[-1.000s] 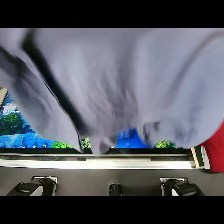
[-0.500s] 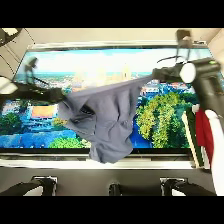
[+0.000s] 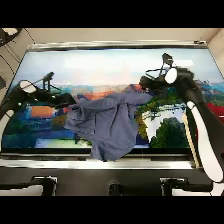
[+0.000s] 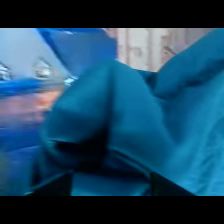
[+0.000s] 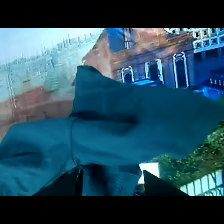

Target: Fold the shirts.

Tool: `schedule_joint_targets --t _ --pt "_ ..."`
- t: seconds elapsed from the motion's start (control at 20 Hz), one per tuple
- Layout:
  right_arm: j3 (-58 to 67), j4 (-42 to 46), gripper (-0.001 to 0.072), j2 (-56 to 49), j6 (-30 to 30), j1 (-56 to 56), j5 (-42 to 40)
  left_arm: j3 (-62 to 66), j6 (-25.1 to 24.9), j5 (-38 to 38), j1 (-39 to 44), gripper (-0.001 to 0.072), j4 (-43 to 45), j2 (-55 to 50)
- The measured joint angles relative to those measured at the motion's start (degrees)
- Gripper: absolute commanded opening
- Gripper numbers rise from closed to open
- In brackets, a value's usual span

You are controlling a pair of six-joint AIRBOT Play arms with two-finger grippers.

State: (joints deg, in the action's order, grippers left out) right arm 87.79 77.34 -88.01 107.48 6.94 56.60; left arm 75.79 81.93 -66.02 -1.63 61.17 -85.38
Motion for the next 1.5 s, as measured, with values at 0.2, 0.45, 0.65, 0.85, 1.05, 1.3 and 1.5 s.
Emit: schedule_joint_targets --t 0.2,0.45,0.65,0.85,1.05,1.3,1.5 --pt "-0.4 -0.9 0.0428 2.5 -7.6 -8.5 14.7 2.1 -0.5 -9.4 -7.1 0.0467 5.9 -0.5" --pt "-9.5 -2.6 0.0429 5.6 -14.5 -14.7 28.7 -9.1 -5.2 -12.6 -10.1 0.0442 4.7 -0.7" --pt "-17.2 -5.3 0.0429 8.7 -17.6 -14.6 30.9 -15.4 -9.4 -6.9 -9.0 0.0433 -0.8 -1.5" --pt "-21.1 -6.5 0.0429 10.4 -19.1 -14.1 30.5 -17.1 -11.2 -4.4 -7.8 0.0296 -3.3 -3.4" --pt "-27.0 -8.6 0.0439 12.3 -20.2 -12.8 29.8 -17.6 -12.0 -2.2 -7.4 0.003 -3.8 -4.3" --pt "-39.3 -13.0 0.0518 15.1 -20.7 -4.0 22.4 -17.8 -12.7 -1.3 -7.2 0.0028 -3.9 -4.2" --pt "-46.7 -21.6 0.0515 15.5 -20.3 3.7 11.3 -17.9 -12.9 -1.4 -7.2 0.0028 -2.9 -3.2"
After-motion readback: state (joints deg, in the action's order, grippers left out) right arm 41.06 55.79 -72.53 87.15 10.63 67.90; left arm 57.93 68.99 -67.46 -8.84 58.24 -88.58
